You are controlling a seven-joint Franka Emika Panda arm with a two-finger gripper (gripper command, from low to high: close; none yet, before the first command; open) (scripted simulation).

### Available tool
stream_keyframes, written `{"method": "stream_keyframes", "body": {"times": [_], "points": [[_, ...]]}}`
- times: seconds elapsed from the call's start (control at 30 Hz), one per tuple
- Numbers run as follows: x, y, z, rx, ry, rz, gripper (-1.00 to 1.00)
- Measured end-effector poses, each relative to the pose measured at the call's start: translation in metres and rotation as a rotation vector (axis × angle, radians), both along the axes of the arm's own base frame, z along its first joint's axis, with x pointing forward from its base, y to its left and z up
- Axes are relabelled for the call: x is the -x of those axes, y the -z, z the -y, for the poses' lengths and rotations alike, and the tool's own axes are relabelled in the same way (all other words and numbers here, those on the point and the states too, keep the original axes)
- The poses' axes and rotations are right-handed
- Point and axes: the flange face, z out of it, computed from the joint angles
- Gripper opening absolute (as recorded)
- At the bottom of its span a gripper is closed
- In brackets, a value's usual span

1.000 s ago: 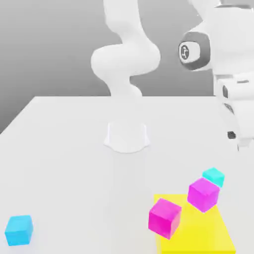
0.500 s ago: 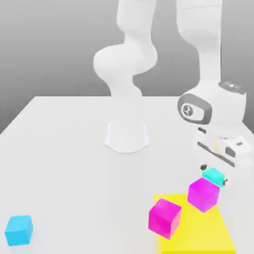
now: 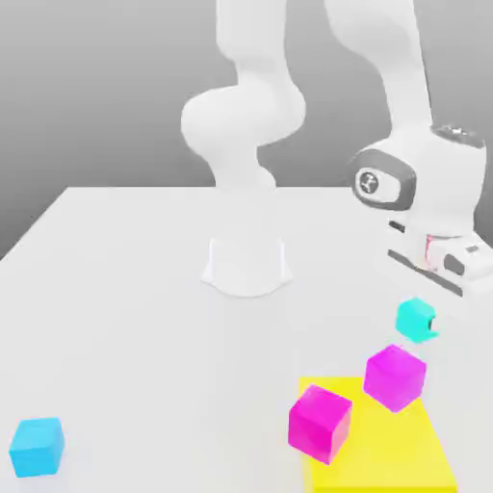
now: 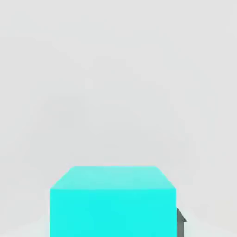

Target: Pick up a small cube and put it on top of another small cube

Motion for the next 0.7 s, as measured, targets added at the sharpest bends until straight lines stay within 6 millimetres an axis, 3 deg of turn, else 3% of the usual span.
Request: {"method": "stream_keyframes", "body": {"times": [0.2,0.27,0.37,0.43,0.57,0.6,0.7], "points": [[-0.109,-0.063,0.057,-0.029,0.263,0.003,-1.00],[-0.144,-0.087,0.094,-0.040,0.366,0.003,-1.00],[-0.185,-0.120,0.168,-0.047,0.529,0.001,-1.00],[-0.184,-0.110,0.184,0.002,0.527,-0.017,-1.00],[-0.181,-0.057,0.178,0.024,0.498,-0.025,-1.00],[-0.181,-0.048,0.178,0.025,0.497,-0.025,1.00],[-0.181,-0.048,0.178,0.025,0.497,-0.025,1.00]]}}
